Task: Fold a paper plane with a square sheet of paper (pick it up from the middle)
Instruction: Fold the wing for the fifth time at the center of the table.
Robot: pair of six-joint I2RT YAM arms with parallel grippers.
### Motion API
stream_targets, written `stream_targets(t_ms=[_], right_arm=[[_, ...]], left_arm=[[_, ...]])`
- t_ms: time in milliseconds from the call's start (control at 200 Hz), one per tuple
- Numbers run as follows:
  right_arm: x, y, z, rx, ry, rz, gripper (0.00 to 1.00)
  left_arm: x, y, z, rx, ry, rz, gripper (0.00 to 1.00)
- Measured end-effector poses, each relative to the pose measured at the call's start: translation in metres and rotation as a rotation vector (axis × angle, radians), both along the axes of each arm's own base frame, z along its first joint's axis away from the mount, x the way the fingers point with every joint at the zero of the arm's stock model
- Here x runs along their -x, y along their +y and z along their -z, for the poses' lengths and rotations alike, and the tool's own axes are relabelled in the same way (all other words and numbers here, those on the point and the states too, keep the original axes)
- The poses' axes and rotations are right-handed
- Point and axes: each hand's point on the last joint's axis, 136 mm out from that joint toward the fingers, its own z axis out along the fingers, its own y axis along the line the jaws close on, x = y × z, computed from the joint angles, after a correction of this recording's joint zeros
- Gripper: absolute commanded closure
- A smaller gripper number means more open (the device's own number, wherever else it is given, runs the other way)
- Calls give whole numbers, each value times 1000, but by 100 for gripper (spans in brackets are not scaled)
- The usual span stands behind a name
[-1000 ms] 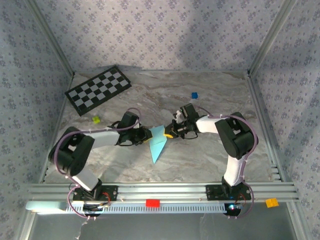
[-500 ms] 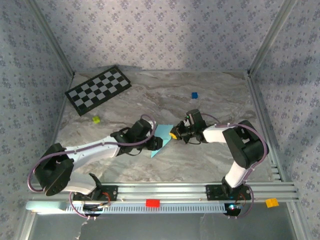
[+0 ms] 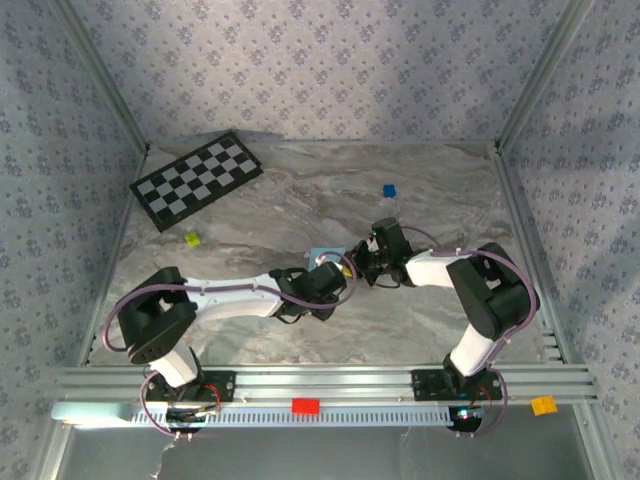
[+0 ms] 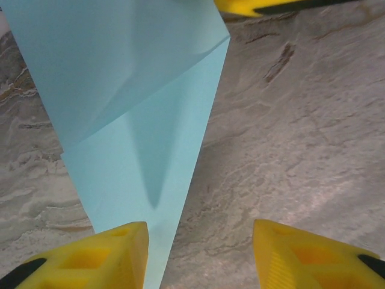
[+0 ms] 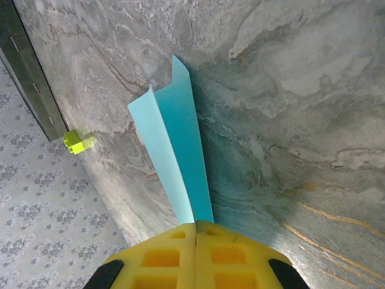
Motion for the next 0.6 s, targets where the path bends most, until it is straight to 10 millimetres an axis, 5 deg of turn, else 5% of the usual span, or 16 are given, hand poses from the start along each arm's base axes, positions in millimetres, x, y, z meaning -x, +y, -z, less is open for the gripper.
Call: stream_targets(t_ms=[310,600], right_arm=[[-2,1,-2,-4,-6,0,100],[-2,1,-3,-4,-6,0,100]], left_arm=[[-6,9,12,-160,-86,5,55],[-8,18,12,-216,-121,6,77]])
